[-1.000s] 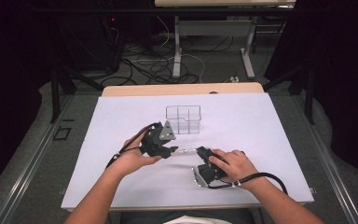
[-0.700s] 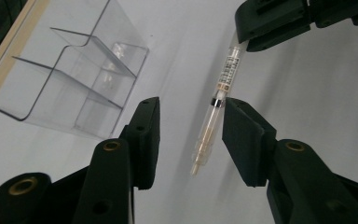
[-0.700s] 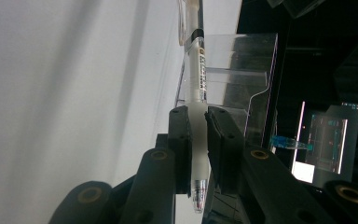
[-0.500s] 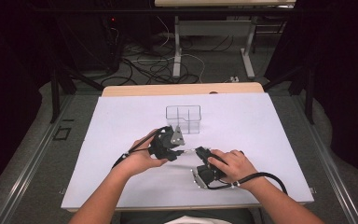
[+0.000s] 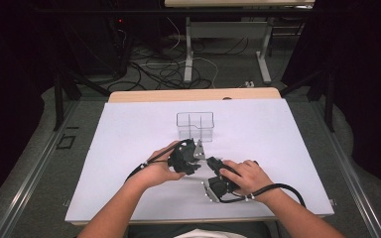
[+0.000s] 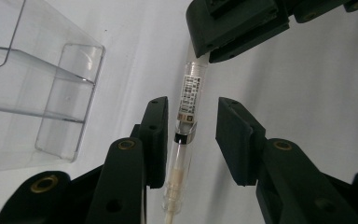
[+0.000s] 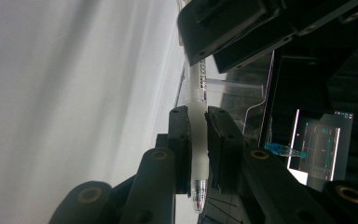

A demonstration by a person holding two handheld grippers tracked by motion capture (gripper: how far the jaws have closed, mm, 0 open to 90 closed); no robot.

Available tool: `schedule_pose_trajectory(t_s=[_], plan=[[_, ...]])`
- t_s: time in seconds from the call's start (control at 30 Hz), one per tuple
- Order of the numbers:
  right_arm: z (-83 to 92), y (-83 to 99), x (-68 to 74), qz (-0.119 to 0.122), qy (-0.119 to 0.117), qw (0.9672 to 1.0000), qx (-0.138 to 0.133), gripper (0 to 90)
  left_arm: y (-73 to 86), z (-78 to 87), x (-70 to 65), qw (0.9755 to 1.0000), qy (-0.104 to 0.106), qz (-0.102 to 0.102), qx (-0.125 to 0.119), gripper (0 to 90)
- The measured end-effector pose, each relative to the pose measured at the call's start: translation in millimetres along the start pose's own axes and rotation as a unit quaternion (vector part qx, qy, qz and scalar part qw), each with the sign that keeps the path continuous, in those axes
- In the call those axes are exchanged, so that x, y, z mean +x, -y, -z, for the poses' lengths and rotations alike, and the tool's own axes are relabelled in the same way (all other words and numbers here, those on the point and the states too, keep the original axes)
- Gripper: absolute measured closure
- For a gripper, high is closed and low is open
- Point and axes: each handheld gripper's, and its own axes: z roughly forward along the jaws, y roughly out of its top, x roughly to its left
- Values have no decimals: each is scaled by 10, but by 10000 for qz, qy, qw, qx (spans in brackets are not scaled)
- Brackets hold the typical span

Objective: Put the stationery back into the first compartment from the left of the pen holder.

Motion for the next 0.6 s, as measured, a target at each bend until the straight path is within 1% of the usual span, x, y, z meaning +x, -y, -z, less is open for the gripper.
schedule_pose_trajectory(t_s=[0.03,0.07,0.1,0.13,0.17,0.27,0.3,0.37,0.5,0.57,0.6], plan=[[5,-2,-1,-11,-10,10000,35,799,-7,-5,3,10000,6,-71,70,656],[3,-2,0,-23,3,10000,-1,799,-13,-18,0,9999,-4,-111,102,663],[5,-4,5,-25,63,10000,-10,799,-16,-23,-4,9999,-16,-122,114,665],[8,-9,0,-2,0,10000,34,799,-22,-29,-5,9998,-13,-154,144,670],[6,-10,5,-23,2,10000,1,799,-26,-38,-6,9998,-11,-151,157,673],[0,-14,4,18,0,10000,-9,799,-44,-52,-2,9995,2,-175,276,698],[0,-14,5,7,-3,10000,-7,799,-50,-58,-6,9994,-25,-189,306,700],[-2,-17,2,42,19,10000,-31,799,-57,-65,-9,9992,-29,-219,332,711],[1,-24,4,42,9,10000,-41,798,-79,-71,-24,9982,-97,-388,437,765],[4,-28,9,45,29,10000,-40,799,-82,-73,-31,9979,-118,-445,454,785],[-4,-26,15,44,111,9999,-86,799,-82,-75,-35,9979,-121,-444,454,790]])
